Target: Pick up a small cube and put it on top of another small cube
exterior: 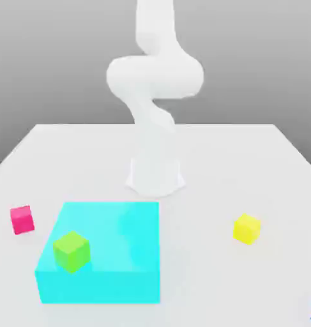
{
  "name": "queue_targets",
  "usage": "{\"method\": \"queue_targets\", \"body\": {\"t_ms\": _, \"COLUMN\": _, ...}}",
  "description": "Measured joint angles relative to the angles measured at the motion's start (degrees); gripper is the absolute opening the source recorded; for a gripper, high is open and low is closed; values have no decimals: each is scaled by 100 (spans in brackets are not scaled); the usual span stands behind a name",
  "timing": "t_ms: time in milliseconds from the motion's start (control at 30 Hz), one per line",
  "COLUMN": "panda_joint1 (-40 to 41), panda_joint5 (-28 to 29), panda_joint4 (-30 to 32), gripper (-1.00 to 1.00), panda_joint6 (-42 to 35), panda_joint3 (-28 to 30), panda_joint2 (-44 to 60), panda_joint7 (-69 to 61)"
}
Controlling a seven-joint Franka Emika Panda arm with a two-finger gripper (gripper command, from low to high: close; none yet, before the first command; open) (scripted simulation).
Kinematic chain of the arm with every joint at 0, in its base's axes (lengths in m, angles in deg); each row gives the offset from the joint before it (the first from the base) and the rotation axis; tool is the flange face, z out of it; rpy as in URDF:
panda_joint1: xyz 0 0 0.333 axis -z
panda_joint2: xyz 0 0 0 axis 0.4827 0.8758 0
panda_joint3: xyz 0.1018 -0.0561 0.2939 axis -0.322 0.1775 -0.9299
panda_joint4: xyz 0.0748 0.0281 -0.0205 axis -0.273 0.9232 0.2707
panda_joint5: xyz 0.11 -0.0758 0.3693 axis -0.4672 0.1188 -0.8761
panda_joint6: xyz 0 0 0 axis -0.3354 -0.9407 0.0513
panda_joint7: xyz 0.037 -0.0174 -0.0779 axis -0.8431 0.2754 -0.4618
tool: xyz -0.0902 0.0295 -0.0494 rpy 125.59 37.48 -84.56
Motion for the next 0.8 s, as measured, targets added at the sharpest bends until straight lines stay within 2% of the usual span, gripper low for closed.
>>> {"method": "queue_targets", "body": {"t_ms": 467, "panda_joint1": 1695, "panda_joint5": 995, "panda_joint4": 906, "gripper": 0, "panda_joint6": 1063, "panda_joint3": 565, "panda_joint2": 1949, "panda_joint7": 912}}
{"method": "queue_targets", "body": {"t_ms": 800, "panda_joint1": 2591, "panda_joint5": 1078, "panda_joint4": 1559, "gripper": 0, "panda_joint6": 1866, "panda_joint3": 1387, "panda_joint2": 3299, "panda_joint7": 1107}}
